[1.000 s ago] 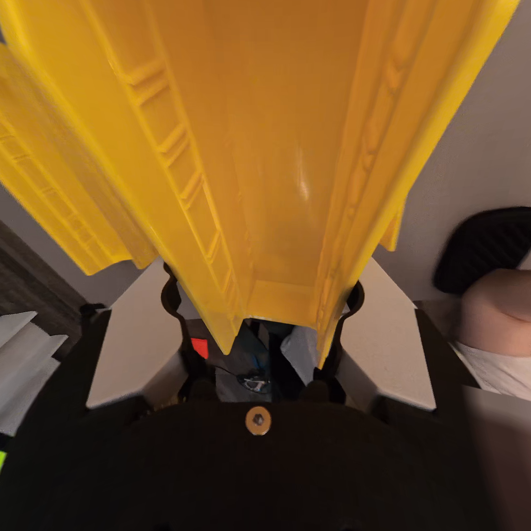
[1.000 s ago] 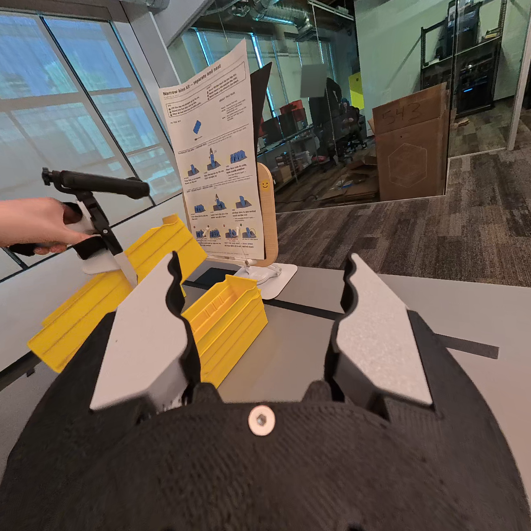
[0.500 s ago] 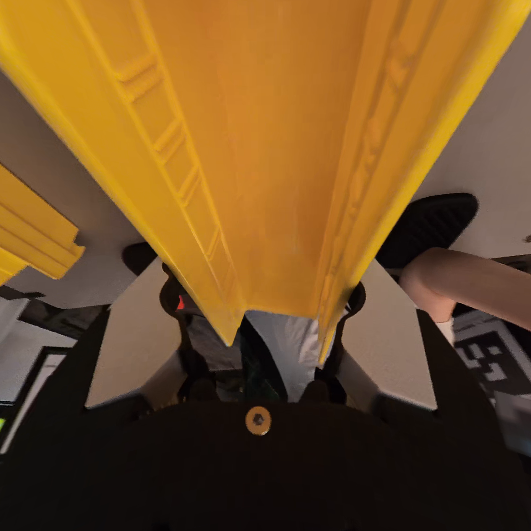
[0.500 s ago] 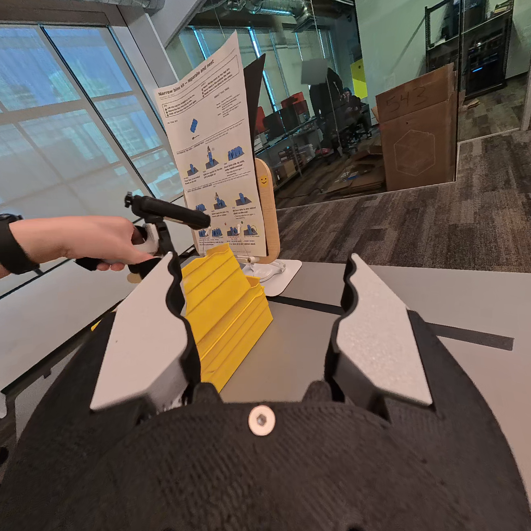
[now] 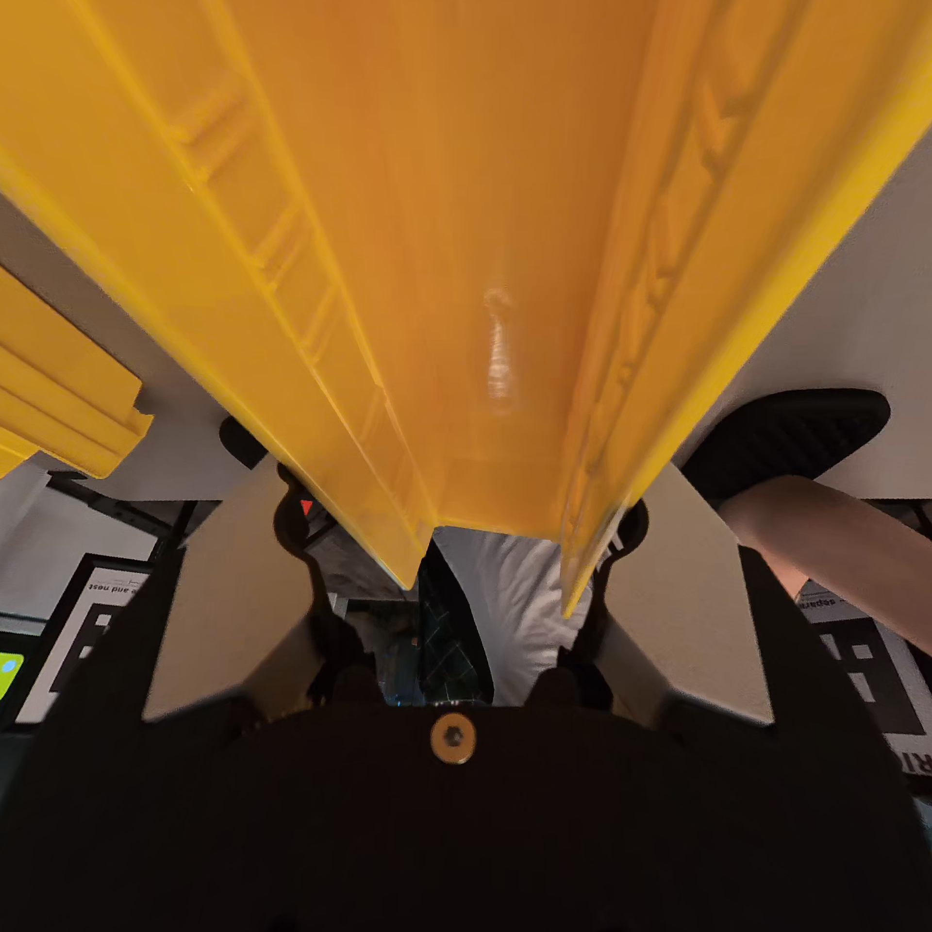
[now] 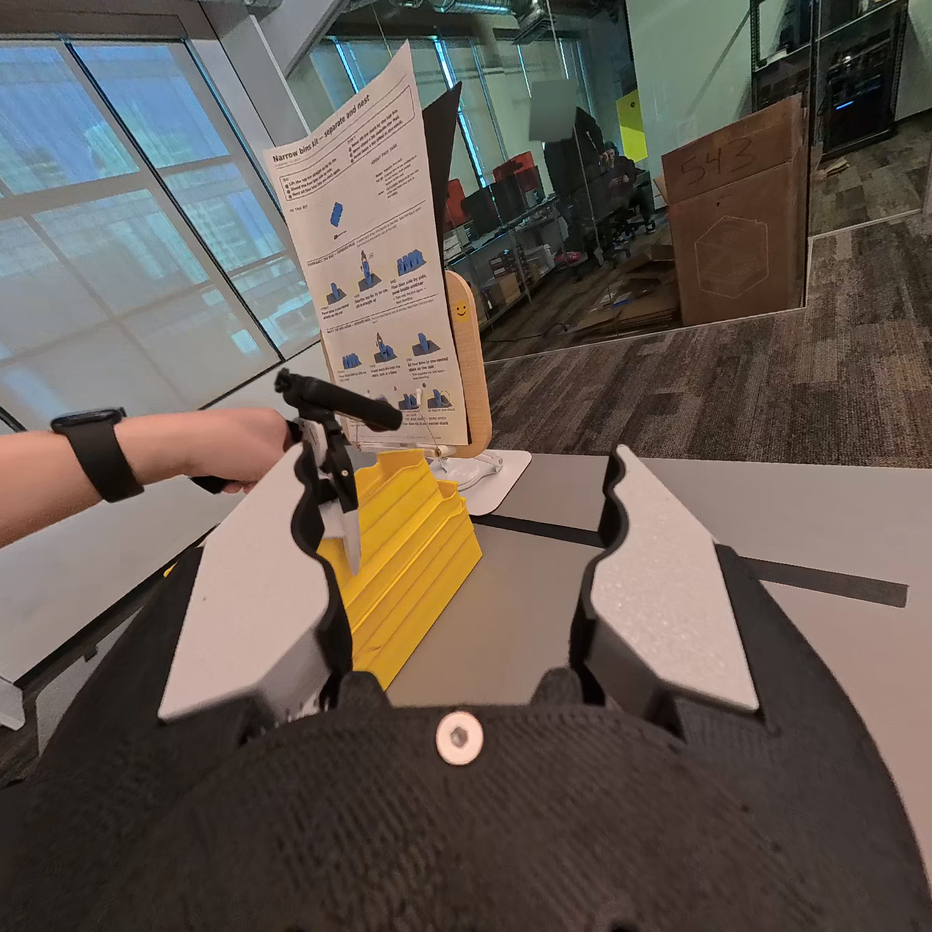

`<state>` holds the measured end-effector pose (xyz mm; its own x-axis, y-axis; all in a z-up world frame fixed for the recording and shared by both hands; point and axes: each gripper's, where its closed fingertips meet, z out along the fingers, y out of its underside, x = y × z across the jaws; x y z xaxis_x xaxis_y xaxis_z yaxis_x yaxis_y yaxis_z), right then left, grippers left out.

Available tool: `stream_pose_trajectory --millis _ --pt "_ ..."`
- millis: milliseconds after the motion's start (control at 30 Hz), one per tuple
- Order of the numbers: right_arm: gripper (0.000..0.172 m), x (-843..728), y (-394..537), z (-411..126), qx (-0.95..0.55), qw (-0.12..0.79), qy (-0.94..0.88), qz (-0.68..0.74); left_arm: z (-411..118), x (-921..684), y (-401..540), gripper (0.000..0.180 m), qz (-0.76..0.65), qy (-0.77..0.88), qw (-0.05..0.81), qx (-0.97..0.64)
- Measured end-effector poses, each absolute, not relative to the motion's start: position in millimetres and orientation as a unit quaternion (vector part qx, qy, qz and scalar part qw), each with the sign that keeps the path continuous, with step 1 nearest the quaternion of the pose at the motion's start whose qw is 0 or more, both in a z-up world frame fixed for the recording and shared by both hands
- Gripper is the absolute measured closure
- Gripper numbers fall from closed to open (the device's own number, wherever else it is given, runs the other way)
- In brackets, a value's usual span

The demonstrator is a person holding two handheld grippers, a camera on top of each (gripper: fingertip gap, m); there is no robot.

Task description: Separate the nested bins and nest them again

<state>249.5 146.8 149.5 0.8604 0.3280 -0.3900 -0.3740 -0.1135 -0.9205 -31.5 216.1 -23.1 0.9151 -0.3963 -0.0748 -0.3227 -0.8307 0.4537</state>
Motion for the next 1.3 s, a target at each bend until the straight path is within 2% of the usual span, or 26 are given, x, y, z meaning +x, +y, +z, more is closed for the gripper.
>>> stream_pose_trajectory --millis 400,667,833,967,1100,1233,1300 --pt "0.059 250.0 146.6 148.6 -0.698 0.664 0.018 0.269 -31.5 -25.5 229.6 0.057 -0.117 -0.186 0.172 0.96" --pt "0.059 250.8 148.8 144.7 -0.703 0.658 0.021 0.27 -36.6 -19.8 225.0 0.041 -0.12 -0.202 0.18 0.955" --pt "0.059 250.7 151.0 141.2 -0.707 0.653 0.021 0.269 -17.1 -14.6 237.0 0.042 -0.108 -0.218 0.138 0.96" --pt "0.059 251.9 150.7 141.2 -0.707 0.654 0.023 0.269 -15.0 -11.9 230.0 0.041 -0.096 -0.251 0.137 0.953" --pt "0.059 253.2 150.4 140.4 -0.707 0.653 0.025 0.269 -18.1 -7.7 255.8 0.04 -0.094 -0.248 0.08 0.961" --pt "0.059 253.2 151.3 138.9 -0.709 0.651 0.025 0.271 -27.1 -11.3 255.0 0.03 -0.102 -0.239 0.108 0.96" --pt "0.059 252.9 152.3 138.2 -0.71 0.649 0.024 0.272 -32.9 -13.4 255.4 0.033 -0.104 -0.233 0.114 0.96"
